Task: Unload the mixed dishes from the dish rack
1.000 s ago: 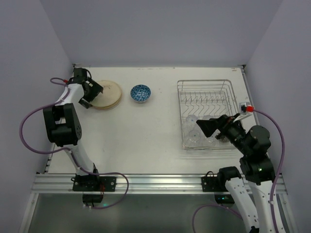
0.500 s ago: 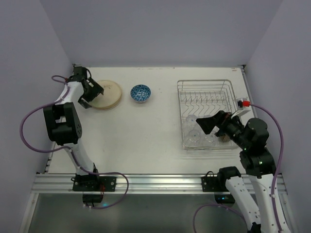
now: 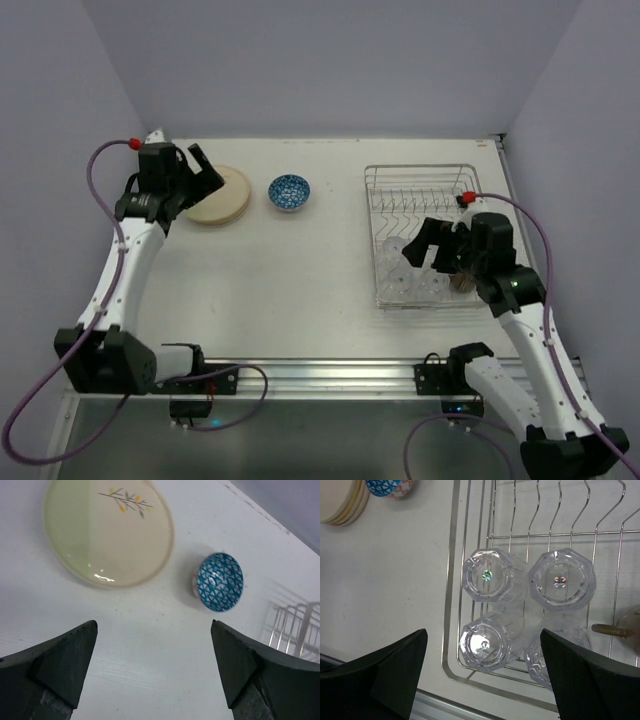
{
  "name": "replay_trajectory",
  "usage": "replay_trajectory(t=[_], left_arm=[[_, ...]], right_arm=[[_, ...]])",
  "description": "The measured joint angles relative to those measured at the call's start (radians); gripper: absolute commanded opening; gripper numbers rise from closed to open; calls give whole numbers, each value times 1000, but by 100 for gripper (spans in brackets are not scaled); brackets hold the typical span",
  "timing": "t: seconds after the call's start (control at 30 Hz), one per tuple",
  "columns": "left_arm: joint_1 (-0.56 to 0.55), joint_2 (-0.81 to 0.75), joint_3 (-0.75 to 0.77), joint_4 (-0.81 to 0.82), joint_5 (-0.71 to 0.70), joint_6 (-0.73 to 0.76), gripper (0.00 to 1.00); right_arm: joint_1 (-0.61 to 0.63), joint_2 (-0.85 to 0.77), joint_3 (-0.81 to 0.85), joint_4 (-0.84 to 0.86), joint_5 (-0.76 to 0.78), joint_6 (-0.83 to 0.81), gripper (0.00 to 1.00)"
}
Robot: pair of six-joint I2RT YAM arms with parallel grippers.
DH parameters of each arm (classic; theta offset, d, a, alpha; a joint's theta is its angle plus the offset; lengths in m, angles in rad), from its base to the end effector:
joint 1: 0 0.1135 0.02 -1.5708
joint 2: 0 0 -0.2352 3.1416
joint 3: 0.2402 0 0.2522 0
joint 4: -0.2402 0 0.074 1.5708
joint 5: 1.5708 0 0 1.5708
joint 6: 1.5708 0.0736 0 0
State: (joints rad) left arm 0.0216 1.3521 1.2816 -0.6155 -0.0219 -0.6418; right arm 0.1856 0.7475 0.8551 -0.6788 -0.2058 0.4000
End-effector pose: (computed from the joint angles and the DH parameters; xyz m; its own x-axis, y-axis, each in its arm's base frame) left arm 0.3316 0.0088 0.2922 -0.4842 -0.6091 -0.6281 -0.4100 0.7922 -0.4521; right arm 0.2011 0.0531 0.2804 -0.6255 0.2704 -0.7318 -0.1151 0.8958 0.4294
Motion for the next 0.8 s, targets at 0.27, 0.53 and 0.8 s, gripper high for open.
replay_trajectory(t=[0.27,0.53,0.8], left_arm=[[-189,-307,-249,22,-80,118,100],[-188,-441,-446,20,-109,217,100],[-188,-475,-467,32,-122,243,100]], right_arm=[[173,254,107,-26,187,-23,95],[284,455,239,-46,328,-24,95],[302,607,275,-51,398,-24,90]])
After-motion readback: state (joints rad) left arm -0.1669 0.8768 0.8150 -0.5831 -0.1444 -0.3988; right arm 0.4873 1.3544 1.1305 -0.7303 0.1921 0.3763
